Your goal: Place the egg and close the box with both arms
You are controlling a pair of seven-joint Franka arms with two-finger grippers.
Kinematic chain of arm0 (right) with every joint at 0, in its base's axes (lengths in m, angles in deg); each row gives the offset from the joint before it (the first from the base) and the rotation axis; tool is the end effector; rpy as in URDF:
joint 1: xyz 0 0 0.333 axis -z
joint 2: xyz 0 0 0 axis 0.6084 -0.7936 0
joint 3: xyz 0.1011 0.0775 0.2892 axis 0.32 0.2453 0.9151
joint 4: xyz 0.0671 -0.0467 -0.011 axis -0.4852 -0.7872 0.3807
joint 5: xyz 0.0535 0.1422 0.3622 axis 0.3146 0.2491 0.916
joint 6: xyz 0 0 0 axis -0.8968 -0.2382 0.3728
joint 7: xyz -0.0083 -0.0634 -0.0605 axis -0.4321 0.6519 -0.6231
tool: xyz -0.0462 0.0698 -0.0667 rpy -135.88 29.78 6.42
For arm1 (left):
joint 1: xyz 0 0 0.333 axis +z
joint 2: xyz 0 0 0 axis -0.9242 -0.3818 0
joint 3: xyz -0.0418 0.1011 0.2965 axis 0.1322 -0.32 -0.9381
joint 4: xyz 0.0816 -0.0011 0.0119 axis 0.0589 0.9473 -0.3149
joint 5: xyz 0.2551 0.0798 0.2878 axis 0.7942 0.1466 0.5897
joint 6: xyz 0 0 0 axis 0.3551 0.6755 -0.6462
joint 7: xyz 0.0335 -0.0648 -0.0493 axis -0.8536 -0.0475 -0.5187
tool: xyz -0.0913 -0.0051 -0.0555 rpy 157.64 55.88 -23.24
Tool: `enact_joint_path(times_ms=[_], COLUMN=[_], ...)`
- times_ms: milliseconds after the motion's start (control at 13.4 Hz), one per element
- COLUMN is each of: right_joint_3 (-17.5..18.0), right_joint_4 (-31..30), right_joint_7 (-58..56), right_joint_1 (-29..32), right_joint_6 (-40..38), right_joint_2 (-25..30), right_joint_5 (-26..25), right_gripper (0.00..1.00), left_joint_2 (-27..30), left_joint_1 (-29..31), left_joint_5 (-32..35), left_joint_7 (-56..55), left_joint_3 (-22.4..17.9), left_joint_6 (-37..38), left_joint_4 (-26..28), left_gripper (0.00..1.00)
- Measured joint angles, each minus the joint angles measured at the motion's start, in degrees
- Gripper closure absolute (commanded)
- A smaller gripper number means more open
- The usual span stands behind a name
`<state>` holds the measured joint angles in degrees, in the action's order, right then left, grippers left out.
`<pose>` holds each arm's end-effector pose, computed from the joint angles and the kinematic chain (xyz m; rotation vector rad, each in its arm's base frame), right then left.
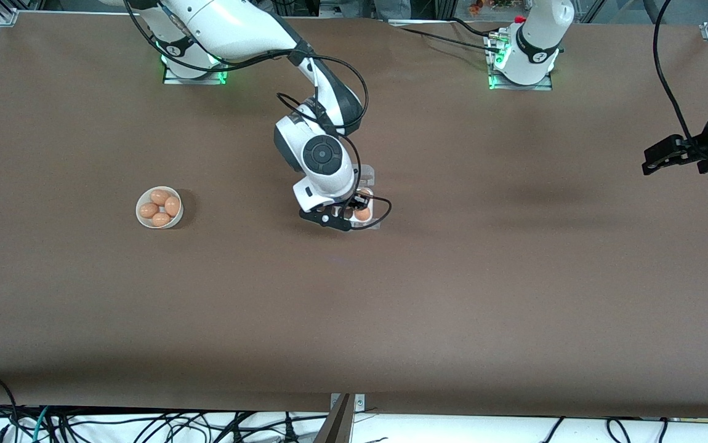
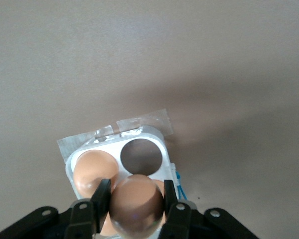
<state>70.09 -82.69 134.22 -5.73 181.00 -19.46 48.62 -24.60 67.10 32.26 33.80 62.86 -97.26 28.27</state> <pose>0.5272 0.4937 0.2415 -3.0480 0.4639 0.1598 0.5749 0.0239 0.5926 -3.1005 -0.0783 0.0939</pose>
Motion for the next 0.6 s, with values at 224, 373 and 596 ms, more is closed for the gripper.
enact_joint_path(times_ms=[224,373,596], right_joint_3=[0.0,-0.2,-0.4], right_joint_4=[0.1,0.1,0.1], right_joint_7=[0.0,0.0,0.0], right_joint_1=[-0.2,-0.2,-0.2], right_joint_6=[1.3,1.7,1.9], right_joint_2=[-0.5,-0.7,-0.8], right_joint_5=[0.0,0.0,0.0], right_gripper=[0.81,0.81,0.00], left_joint_2=[-0.1,-0.1,-0.3], left_joint_1=[0.0,-0.1,-0.7], left_joint_5=[0.0,-0.1,-3.1], left_joint_7=[0.0,0.0,0.0], left_joint_3=[0.0,0.1,0.8], left_joint_6=[0.0,0.0,0.0], left_joint_4=[0.0,0.0,0.0], left_gripper=[0.00,0.00,0.10])
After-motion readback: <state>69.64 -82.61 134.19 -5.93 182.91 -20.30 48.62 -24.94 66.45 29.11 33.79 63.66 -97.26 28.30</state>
